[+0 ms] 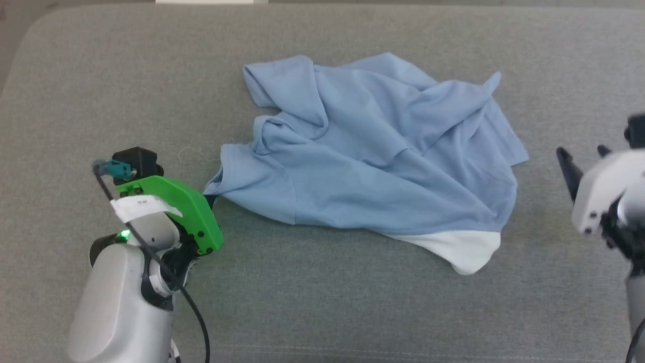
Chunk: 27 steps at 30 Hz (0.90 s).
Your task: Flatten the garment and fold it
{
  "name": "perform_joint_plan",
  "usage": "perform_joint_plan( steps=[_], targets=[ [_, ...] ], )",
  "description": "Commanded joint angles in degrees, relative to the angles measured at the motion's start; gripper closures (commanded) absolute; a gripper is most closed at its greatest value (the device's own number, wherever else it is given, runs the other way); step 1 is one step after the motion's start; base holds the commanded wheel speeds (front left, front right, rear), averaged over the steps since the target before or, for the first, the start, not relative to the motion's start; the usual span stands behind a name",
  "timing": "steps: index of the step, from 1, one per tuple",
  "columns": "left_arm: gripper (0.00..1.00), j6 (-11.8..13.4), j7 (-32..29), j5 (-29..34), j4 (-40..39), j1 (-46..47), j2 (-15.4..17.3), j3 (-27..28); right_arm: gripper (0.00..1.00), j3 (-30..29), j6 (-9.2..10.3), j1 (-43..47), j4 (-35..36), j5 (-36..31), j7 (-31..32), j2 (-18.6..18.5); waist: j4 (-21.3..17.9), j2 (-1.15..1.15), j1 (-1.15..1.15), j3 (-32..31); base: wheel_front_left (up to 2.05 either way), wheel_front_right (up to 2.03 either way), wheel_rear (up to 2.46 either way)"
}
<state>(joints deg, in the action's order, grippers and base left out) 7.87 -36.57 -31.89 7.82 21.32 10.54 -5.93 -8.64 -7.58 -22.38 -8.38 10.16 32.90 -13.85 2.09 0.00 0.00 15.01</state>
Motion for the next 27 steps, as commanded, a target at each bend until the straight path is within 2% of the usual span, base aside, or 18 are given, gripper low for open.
perform_joint_plan(
  steps=[1, 8, 20, 21, 22, 27],
  targets=[
    [1.00, 0.5, 0.6, -0.8, -1.5, -1.0, -0.1, 0.3, 0.00, 1.3, 0.09, -2.4, -1.4, -0.7, 2.5, -0.9, 1.0, 0.00, 0.00, 2.4, 0.00, 0.00, 0.00],
    [1.00, 1.0, 1.7, -1.5, -6.9, -2.7, -1.1, 0.4, 0.00, 8.1, 0.09, -10.4, -7.9, -3.3, 10.9, -4.6, 3.4, 0.00, 0.00, 7.1, 0.00, 0.00, 0.00],
    [1.00, 1.0, 3.1, -2.6, -7.4, -3.4, -2.5, 0.1, 0.00, 15.7, 0.09, -12.1, -14.0, -2.2, 15.5, -5.8, 4.4, 0.00, 0.00, 9.2, 0.00, 0.00, 0.00],
    [1.00, 1.0, 3.3, -2.8, -7.3, -3.5, -2.6, 0.1, 0.20, 15.9, 0.09, -12.1, -14.4, -1.8, 15.9, -5.8, 4.3, 0.00, 0.00, 9.1, 0.00, 0.00, 0.00],
    [1.00, 0.9, 3.5, -2.9, -7.1, -3.5, -2.6, 0.2, 1.00, 15.9, 0.09, -12.3, -14.6, -1.2, 16.1, -5.7, 4.1, 0.00, 0.00, 8.7, 0.00, 0.00, 0.00],
    [1.00, 0.2, 4.4, -5.1, -6.6, -3.5, -3.3, 1.2, 1.00, 13.3, 0.09, -13.0, -14.7, 2.4, 14.7, -5.0, 3.5, 0.00, 0.00, 6.6, 0.00, 0.00, 0.00]
  ],
)
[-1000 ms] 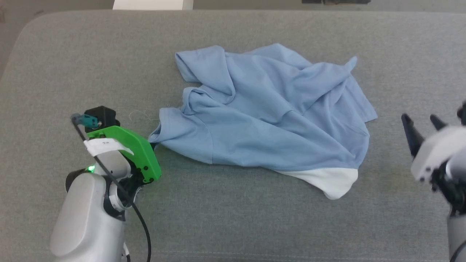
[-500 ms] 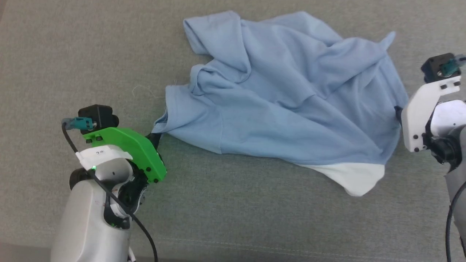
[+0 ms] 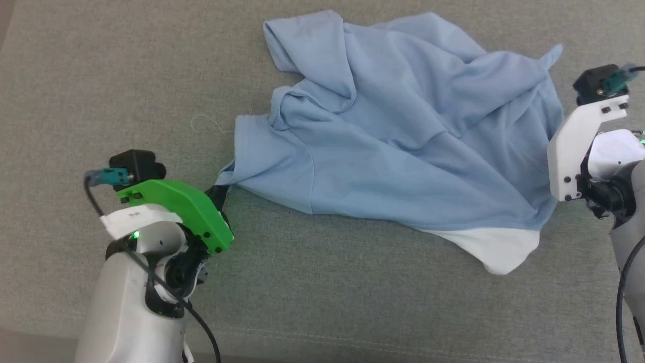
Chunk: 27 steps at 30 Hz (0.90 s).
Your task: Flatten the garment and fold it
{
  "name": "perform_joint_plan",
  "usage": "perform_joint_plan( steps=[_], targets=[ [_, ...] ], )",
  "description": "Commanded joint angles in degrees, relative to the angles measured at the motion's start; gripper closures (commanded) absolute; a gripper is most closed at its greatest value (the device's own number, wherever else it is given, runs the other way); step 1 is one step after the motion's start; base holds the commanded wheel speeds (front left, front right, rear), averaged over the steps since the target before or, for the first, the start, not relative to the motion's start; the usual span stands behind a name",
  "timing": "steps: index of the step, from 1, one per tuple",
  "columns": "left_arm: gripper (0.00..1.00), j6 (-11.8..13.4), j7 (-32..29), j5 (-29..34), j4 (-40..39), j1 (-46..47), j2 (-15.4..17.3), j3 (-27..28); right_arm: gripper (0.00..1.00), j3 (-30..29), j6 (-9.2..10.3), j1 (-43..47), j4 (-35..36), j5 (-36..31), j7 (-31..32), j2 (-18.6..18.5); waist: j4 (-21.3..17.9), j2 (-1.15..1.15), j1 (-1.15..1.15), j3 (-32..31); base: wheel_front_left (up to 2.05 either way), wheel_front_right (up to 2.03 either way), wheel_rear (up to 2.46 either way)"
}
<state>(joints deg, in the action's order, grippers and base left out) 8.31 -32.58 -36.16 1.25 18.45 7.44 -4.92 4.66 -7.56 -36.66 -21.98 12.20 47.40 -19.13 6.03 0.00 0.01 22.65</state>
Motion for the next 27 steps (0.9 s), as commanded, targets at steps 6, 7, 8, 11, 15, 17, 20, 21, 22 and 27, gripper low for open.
perform_joint_plan(
  steps=[6, 7, 8, 11, 15, 17, 20, 21, 22, 27],
  targets=[
    [1.00, -1.9, 1.2, -6.2, -1.1, 1.6, -1.2, 3.4, 1.00, -6.4, 0.08, 0.2, 1.9, 6.1, -3.2, 3.3, -1.6, 0.00, -0.01, -6.5, 0.00, 0.00, 0.00],
    [1.00, -2.0, 1.0, -6.5, -1.3, 2.5, -0.8, 3.7, 1.00, -7.3, 0.08, -0.2, 2.5, 7.4, -3.2, 3.7, -1.8, 0.00, -0.01, -7.5, 0.00, 0.00, 0.00],
    [1.00, -2.0, 0.5, -6.5, -1.3, 3.7, -0.1, 4.0, 1.00, -8.4, 0.08, -0.6, 3.1, 9.1, -3.0, 4.3, -2.0, 0.00, -0.01, -8.8, 0.00, 0.00, 0.00],
    [1.00, -1.8, -0.2, -7.5, -1.5, 7.5, 0.7, 5.3, 1.00, -10.8, 0.08, -2.2, 5.2, 13.2, -2.0, 5.6, -2.5, 0.00, -0.01, -12.0, 0.00, 0.00, 0.00],
    [1.00, -1.3, 0.1, -8.0, -0.8, 14.3, 1.7, 6.9, 1.00, -15.0, 0.08, -5.9, 8.2, 18.7, -1.1, 7.4, -3.3, 0.00, -0.01, -16.7, 0.00, 0.00, 0.00],
    [1.00, -0.8, 1.3, -7.8, 0.0, 17.8, 2.0, 7.9, 1.00, -16.7, 0.08, -8.1, 9.4, 20.0, -1.0, 8.0, -3.7, 0.00, -0.01, -18.2, 0.00, 0.00, 0.00],
    [1.00, -0.2, 3.1, -8.6, 2.0, 23.2, 1.9, 9.8, 1.00, -19.2, 0.08, -12.1, 10.1, 20.8, -1.6, 9.2, -4.2, 0.00, -0.01, -19.8, 0.00, 0.00, 0.00],
    [1.00, -0.1, 3.9, -8.0, 2.6, 24.7, 2.5, 10.1, 1.00, -19.9, 0.08, -13.2, 10.1, 20.8, -1.9, 9.5, -4.3, 0.00, -0.01, -20.1, 0.00, 0.00, 0.00],
    [1.00, 0.0, 4.5, -7.4, 3.6, 26.4, 3.1, 10.4, 1.00, -20.7, 0.08, -14.5, 10.1, 20.6, -2.4, 9.9, -4.5, 0.00, -0.01, -20.5, 0.00, 0.00, 0.00],
    [1.00, -0.2, 7.2, -5.1, 6.9, 32.4, 5.5, 10.6, 1.00, -23.4, 0.08, -19.2, 9.4, 19.4, -5.3, 11.1, -4.9, 0.00, -0.01, -21.7, 0.00, 0.00, 0.00]
  ],
)
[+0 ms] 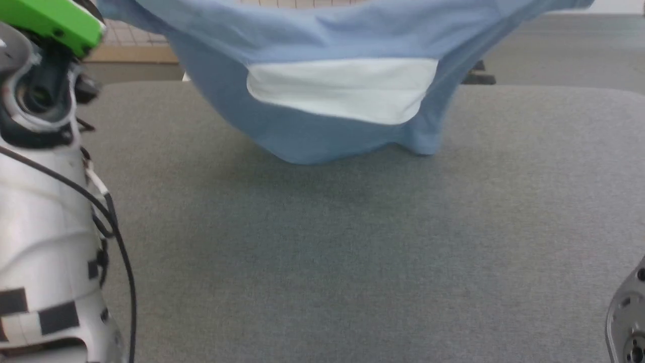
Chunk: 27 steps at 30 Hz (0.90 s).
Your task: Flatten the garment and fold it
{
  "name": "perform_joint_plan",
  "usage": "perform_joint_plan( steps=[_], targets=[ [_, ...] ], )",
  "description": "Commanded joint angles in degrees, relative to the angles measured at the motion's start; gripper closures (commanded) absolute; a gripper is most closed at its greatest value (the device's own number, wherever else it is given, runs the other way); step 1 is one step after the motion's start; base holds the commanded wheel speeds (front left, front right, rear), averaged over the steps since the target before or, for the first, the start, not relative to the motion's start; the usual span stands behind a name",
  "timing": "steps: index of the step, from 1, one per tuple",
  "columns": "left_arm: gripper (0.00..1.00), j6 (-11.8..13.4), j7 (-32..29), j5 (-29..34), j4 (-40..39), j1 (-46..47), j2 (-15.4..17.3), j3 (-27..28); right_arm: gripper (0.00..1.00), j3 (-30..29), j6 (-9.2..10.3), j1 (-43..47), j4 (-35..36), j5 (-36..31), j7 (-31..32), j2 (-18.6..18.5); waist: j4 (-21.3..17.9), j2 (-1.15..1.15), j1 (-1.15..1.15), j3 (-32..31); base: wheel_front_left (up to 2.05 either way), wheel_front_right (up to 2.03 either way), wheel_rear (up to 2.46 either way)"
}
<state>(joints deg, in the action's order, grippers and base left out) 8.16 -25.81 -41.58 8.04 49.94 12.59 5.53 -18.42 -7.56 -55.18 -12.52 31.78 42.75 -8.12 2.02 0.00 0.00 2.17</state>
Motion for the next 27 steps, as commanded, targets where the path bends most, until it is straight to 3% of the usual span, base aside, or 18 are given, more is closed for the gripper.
perform_joint_plan(
  steps=[1, 8, 14, 22, 27],
  targets=[
    [1.00, 0.0, 1.1, 0.8, 0.7, 2.0, 0.8, 0.3, 1.00, -1.1, 0.08, -1.7, -0.1, -0.4, -1.7, 0.4, -0.8, 0.00, 0.00, -1.4, 0.00, 0.00, 0.00],
    [1.00, 0.3, 5.4, 2.7, 3.5, 6.6, 1.9, 1.0, 1.00, -3.7, 0.08, -5.9, -1.0, -2.3, -6.4, 1.3, -0.6, 0.00, 0.00, -1.6, 0.00, 0.00, 0.00],
    [1.00, 1.0, 5.3, 4.6, 6.6, 8.8, 3.3, -0.1, 1.00, -4.5, 0.08, -8.5, -3.3, -4.0, -6.7, 2.0, -0.8, 0.00, 0.00, 0.4, 0.00, 0.00, 0.00],
    [1.00, 2.4, 2.6, 8.9, 9.8, 14.8, 6.8, -3.4, 1.00, -7.8, 0.08, -17.1, -8.1, -9.9, -5.7, 4.3, -1.8, 0.00, 0.00, 9.7, 0.00, 0.00, 0.00],
    [1.00, 3.7, 2.9, 13.1, 11.6, 23.5, 9.5, -5.6, 1.00, -9.0, 0.08, -27.5, -11.6, -17.0, -7.8, 5.1, -2.8, 0.00, 0.00, 18.1, 0.00, 0.00, 0.00]
  ],
)
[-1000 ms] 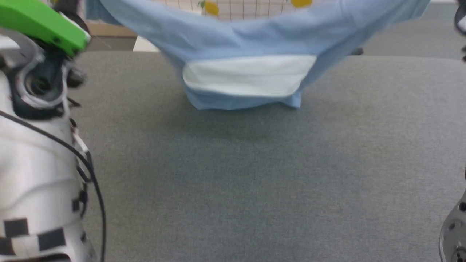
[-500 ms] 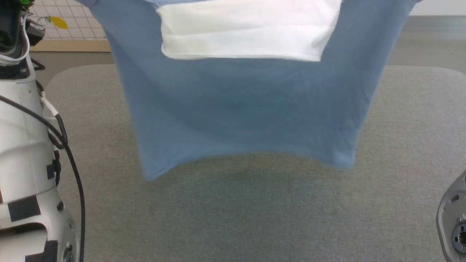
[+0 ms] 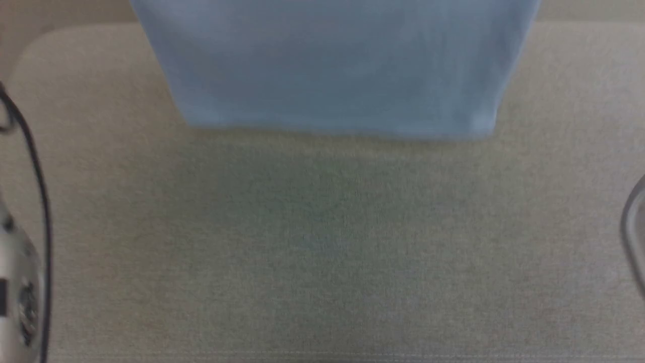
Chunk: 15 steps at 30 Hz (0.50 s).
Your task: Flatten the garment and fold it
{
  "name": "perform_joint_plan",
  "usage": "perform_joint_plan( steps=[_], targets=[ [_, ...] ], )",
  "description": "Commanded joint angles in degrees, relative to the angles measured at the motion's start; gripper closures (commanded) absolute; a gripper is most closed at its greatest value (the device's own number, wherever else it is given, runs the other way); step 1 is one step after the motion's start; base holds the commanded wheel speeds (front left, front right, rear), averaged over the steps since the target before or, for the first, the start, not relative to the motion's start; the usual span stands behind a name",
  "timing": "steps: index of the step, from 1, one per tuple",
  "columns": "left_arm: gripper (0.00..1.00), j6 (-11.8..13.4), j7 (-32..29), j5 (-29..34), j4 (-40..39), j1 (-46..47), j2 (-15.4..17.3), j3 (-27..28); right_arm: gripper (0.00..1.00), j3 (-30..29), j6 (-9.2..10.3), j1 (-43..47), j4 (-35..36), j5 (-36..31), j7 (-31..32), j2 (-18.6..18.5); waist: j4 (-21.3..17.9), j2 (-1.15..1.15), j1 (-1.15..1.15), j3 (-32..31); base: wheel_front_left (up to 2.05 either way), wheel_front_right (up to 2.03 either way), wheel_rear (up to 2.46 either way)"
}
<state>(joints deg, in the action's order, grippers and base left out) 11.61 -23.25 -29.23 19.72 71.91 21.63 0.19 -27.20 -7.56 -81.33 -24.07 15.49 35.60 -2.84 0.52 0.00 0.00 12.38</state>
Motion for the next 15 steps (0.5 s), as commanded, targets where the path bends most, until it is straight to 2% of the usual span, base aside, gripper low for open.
perform_joint_plan(
  steps=[1, 8, 15],
  targets=[
    [1.00, 0.8, 0.9, 1.7, -0.1, 3.5, 0.6, -0.6, 1.00, -0.6, 0.08, -4.0, -0.9, -2.3, -1.8, -0.1, -1.4, 0.00, 0.00, 9.7, 0.00, 0.00, 0.00],
    [1.00, 1.8, 9.2, 5.0, 1.9, 15.0, 1.4, -0.9, 1.00, -0.3, 0.08, -17.3, -10.0, -4.2, -11.6, -0.1, -1.8, 0.00, 0.00, 17.9, 0.00, 0.00, 0.00],
    [1.00, -0.4, 16.5, 3.4, 7.5, 18.2, 0.2, 0.1, 1.00, -0.1, 0.08, -23.3, -17.4, -4.8, -17.4, 0.0, -0.7, 0.00, 0.00, 22.9, 0.00, 0.00, 0.00]
  ],
)
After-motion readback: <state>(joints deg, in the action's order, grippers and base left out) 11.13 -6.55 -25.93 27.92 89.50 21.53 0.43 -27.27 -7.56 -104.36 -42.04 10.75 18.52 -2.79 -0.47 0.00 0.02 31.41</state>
